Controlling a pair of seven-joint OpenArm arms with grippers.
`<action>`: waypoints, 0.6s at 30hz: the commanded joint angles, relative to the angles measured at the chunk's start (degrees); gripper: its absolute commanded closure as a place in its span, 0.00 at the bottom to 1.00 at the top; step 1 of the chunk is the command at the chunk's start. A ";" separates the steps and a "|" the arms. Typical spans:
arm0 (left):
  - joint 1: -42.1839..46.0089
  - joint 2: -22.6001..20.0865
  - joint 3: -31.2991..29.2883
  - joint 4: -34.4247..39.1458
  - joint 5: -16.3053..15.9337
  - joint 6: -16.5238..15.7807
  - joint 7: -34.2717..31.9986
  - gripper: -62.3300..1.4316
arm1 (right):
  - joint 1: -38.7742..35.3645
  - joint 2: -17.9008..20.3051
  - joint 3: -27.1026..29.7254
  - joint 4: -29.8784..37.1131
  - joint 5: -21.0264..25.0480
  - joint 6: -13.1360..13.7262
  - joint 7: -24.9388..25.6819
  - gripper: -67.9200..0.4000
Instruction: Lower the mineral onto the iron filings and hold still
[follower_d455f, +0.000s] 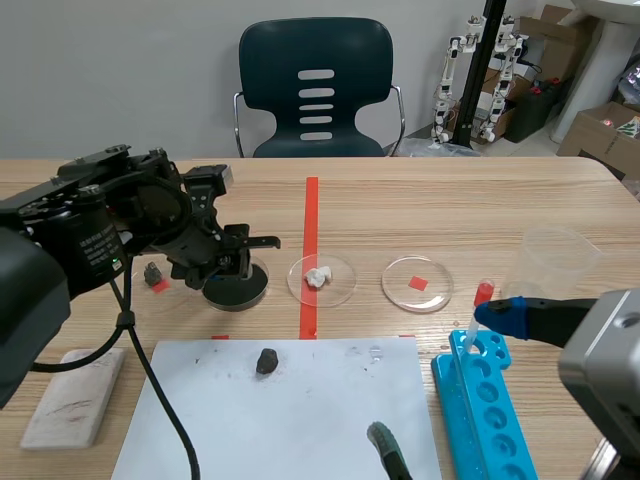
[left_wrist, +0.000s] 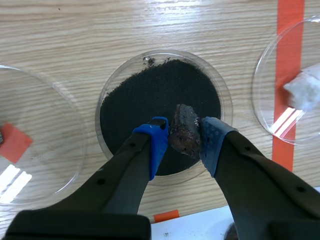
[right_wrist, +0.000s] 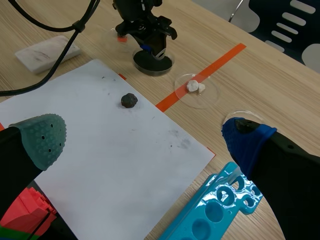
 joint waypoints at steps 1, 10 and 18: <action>-1.44 0.70 -0.33 0.31 -0.17 0.09 -0.66 0.82 | 0.04 -0.15 0.37 1.16 0.39 0.00 0.85 0.00; -3.76 1.81 -0.48 -6.47 0.04 0.76 -3.32 0.82 | 0.04 -0.15 0.37 1.16 0.39 0.00 0.85 0.00; -3.74 1.84 -0.48 -8.35 0.02 1.20 -4.61 0.82 | 0.04 -0.15 0.37 1.16 0.39 0.00 0.85 0.00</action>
